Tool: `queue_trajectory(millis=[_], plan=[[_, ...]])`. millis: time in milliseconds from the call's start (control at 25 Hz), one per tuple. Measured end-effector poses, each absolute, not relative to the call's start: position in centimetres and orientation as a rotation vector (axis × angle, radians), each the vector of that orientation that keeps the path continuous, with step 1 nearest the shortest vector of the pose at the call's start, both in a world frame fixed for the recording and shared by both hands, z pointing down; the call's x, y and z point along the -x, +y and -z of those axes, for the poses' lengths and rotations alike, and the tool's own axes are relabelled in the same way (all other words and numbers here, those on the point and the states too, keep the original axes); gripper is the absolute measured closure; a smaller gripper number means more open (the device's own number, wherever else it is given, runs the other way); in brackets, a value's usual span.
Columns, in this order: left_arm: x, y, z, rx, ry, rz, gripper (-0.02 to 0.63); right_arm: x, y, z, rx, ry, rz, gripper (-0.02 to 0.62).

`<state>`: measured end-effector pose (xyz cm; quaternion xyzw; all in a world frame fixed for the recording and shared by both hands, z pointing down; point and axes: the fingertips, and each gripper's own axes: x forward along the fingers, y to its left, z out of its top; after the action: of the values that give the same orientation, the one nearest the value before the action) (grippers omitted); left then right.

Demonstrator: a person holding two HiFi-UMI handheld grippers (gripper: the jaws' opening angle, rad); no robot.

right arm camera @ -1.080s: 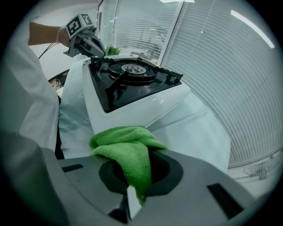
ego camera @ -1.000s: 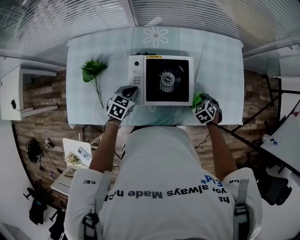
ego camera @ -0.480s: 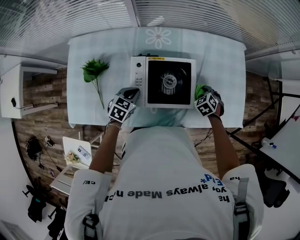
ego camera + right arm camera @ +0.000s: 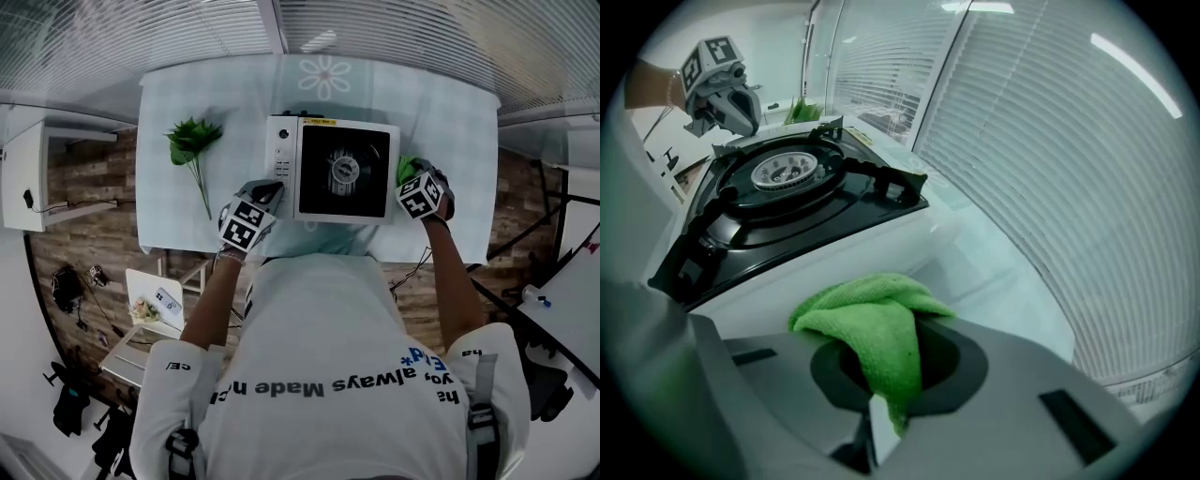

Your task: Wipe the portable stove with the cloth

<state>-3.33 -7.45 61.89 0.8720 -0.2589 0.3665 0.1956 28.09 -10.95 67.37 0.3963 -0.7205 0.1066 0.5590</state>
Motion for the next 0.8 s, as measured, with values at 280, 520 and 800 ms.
queue_trajectory(millis=[280,520,800], plan=[[3.4,-7.6,-62.0,-2.431,-0.713,-1.026,0.594,-28.4,-14.3,-67.7,-0.909,-1.709,-0.225,0.572],[3.3,-7.6,-61.8,-2.414,-0.713,-0.998,0.594,-28.7,-17.0,-67.5,-0.848,-1.709,-0.180,0.572],[3.4,-7.6,-61.8,-2.407,-0.723,-0.978,0.594,-28.9,-19.6,-67.7,-0.821,-1.708,-0.175,0.572]])
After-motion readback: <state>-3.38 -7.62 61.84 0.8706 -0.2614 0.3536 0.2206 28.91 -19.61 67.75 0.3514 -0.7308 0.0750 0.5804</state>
